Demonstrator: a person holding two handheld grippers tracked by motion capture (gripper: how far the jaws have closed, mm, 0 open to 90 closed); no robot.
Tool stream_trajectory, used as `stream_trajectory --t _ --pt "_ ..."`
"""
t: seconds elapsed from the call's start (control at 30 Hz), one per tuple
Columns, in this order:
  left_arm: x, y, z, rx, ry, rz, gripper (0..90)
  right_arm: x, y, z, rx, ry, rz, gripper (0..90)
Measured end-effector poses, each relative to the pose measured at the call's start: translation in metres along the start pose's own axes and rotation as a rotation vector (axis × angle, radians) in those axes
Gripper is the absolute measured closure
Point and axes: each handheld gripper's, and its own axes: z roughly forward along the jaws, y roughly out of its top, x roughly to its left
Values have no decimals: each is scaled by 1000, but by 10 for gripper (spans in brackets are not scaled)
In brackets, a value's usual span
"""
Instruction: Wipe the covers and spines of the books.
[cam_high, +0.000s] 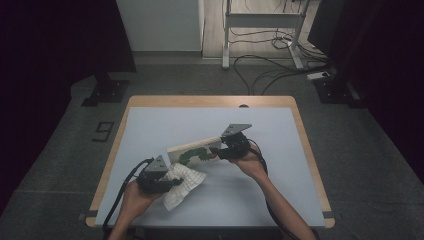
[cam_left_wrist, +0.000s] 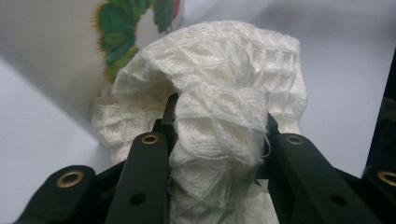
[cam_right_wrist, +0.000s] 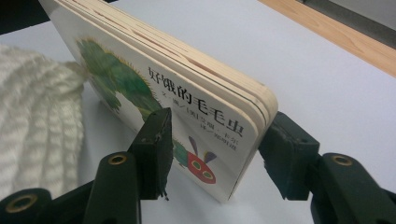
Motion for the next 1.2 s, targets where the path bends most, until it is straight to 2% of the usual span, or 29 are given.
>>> stream_trajectory --t 0.23,0.57,0.7,0.77,0.97,1.2 --pt "7 -10 -15 4 38 -29 667 0 0 -1 2 -1 -4 455" --pt "23 -27 -35 32 130 -74 667 0 -1 -2 0 0 -2 456" --pt "29 -30 -41 36 153 -86 667 0 -1 -2 -1 0 -1 456" --pt "35 -33 -45 42 177 -98 667 0 -1 -2 -1 -2 -1 456" --pt "47 -34 -46 43 199 -118 666 0 -2 -2 0 -3 0 457" --pt "58 -29 -32 44 204 -133 664 1 -2 -2 2 -6 -3 457"
